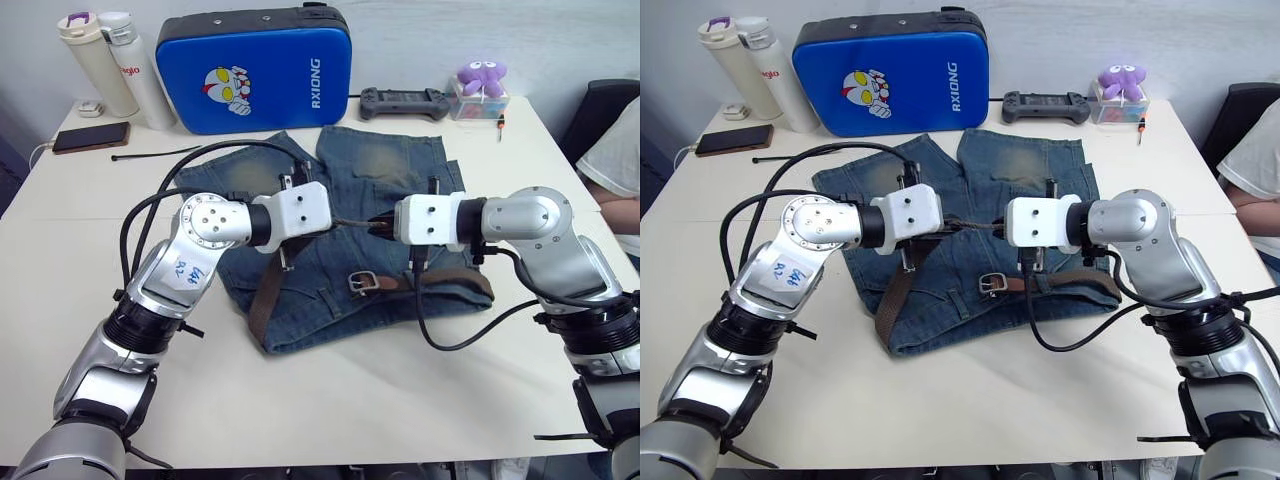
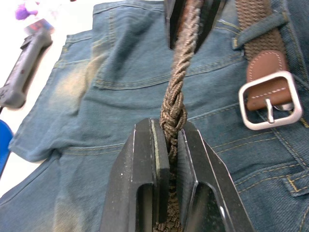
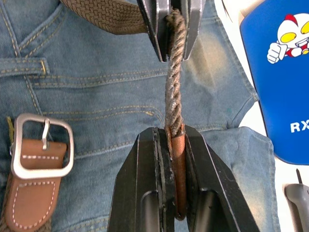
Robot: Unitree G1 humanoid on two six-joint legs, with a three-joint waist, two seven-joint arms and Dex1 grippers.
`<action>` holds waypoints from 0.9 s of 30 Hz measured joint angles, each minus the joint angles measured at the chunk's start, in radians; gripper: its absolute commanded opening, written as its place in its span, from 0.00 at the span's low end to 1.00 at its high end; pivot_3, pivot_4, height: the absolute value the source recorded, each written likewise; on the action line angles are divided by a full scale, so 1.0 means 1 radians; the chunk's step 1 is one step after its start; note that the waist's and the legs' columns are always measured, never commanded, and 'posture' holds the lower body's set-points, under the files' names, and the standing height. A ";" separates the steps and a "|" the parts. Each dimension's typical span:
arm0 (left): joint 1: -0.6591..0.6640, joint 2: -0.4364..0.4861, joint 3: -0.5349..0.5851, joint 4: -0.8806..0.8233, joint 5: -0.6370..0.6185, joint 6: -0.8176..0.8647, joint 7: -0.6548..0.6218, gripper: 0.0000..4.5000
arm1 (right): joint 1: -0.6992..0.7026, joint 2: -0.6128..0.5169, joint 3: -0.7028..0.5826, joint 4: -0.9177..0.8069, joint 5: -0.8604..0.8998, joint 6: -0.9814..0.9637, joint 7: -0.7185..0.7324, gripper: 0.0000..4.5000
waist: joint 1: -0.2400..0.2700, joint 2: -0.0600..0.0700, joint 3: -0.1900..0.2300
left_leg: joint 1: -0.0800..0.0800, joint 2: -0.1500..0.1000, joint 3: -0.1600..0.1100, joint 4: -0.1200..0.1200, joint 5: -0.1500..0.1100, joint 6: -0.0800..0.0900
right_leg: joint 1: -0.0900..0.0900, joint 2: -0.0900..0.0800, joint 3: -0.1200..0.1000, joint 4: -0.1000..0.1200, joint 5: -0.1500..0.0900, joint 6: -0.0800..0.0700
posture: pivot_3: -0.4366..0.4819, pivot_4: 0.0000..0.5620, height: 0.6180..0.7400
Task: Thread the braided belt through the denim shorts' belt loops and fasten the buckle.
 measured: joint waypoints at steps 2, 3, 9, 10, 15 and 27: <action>0.014 -0.027 0.055 -0.018 -0.069 0.096 -0.003 0.37 | -0.008 0.005 0.000 0.005 -0.001 0.012 -0.006 0.00 | 0.001 0.000 0.000 | -0.001 0.000 0.000 0.001 0.000 0.000 | 0.000 0.000 0.000 0.001 0.000 0.000 | 0.48 0.27 0.99; 0.016 -0.027 0.084 -0.028 -0.107 0.141 -0.010 0.48 | -0.013 0.008 0.000 0.010 -0.004 0.016 -0.010 0.00 | 0.000 0.000 0.000 | -0.001 0.000 0.000 0.001 0.000 0.000 | -0.001 0.000 0.000 0.001 0.000 0.000 | 0.48 0.27 0.99; 0.004 0.033 0.271 -0.053 -0.240 0.341 0.001 0.98 | -0.034 0.007 0.003 0.043 -0.044 0.073 -0.018 0.00 | -0.003 0.000 0.000 | -0.001 0.000 0.000 0.002 0.000 0.000 | -0.001 0.000 0.000 0.002 0.000 0.000 | 0.48 0.27 0.99; -0.001 0.047 0.306 -0.052 -0.253 0.370 0.012 0.98 | -0.038 0.007 0.003 0.044 -0.047 0.094 -0.018 0.00 | -0.002 0.000 0.000 | -0.001 0.000 0.000 0.002 0.000 0.000 | -0.001 0.000 0.000 0.002 0.000 0.000 | 0.48 0.27 0.99; -0.039 0.033 0.454 -0.053 -0.342 0.558 0.103 0.98 | -0.047 0.027 0.004 0.043 -0.057 0.218 -0.015 0.00 | 0.002 0.000 0.000 | -0.001 0.000 0.000 0.004 0.000 0.000 | -0.001 0.000 -0.001 0.002 0.000 0.000 | 0.48 0.27 0.99; -0.037 -0.540 1.011 0.069 -1.135 1.069 0.909 0.98 | -0.064 0.091 -0.006 0.019 -0.038 0.368 -0.074 0.00 | -0.010 -0.001 0.000 | -0.003 0.002 0.000 0.013 -0.003 -0.002 | -0.004 0.000 -0.002 0.011 0.000 0.001 | 0.48 0.27 0.99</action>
